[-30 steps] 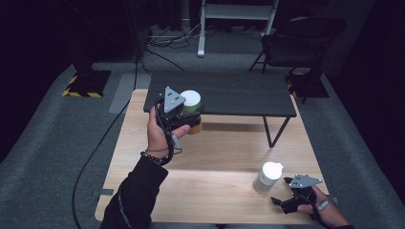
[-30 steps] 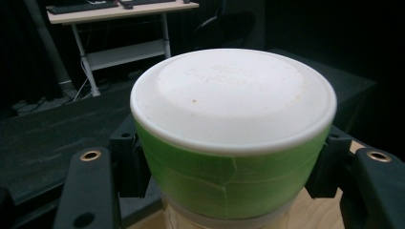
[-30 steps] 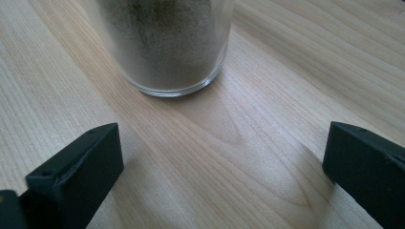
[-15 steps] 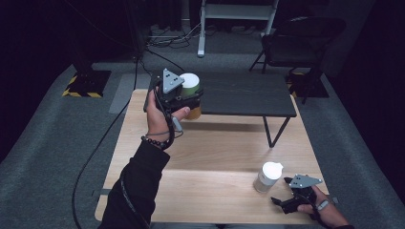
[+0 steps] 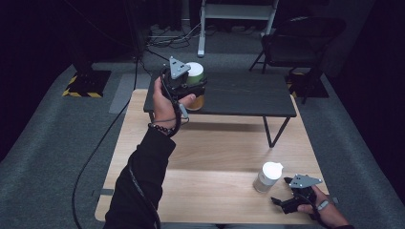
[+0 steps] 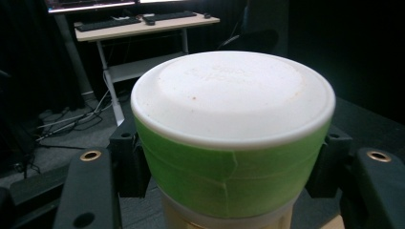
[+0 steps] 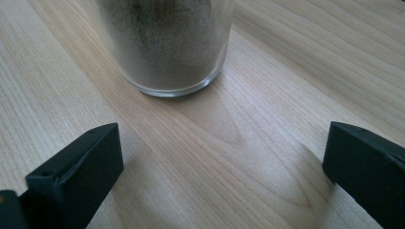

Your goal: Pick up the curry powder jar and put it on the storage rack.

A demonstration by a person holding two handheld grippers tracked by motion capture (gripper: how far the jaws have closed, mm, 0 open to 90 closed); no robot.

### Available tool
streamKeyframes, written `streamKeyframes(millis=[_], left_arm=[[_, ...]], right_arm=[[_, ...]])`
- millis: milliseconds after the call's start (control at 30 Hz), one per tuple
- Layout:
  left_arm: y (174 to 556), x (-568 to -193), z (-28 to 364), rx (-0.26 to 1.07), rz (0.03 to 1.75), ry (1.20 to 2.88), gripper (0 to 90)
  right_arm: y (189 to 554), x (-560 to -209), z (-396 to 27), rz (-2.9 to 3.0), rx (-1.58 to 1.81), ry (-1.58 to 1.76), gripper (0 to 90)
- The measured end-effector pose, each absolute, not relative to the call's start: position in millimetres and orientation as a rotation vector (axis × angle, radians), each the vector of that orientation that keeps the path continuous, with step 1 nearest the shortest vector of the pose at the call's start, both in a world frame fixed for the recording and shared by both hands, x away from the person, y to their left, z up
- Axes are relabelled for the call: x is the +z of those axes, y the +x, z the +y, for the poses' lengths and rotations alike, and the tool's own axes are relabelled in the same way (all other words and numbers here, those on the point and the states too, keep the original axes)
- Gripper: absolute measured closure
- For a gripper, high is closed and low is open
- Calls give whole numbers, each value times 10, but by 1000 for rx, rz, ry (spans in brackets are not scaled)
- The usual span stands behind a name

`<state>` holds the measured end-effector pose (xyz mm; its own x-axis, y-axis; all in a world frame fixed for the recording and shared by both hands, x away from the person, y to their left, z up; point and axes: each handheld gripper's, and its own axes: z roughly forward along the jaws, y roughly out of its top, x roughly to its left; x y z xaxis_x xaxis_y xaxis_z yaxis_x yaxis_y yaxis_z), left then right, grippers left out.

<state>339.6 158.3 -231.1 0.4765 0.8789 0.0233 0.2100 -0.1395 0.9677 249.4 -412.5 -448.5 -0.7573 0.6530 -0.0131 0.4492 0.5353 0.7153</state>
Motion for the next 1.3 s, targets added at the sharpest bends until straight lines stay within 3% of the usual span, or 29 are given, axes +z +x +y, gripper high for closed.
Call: streamKeyframes(millis=[1300], left_arm=[[3782, -2550, 1390, 814, 1014, 1625, 334]], right_arm=[[2493, -4485, -4124, 2497, 1044, 921, 0]])
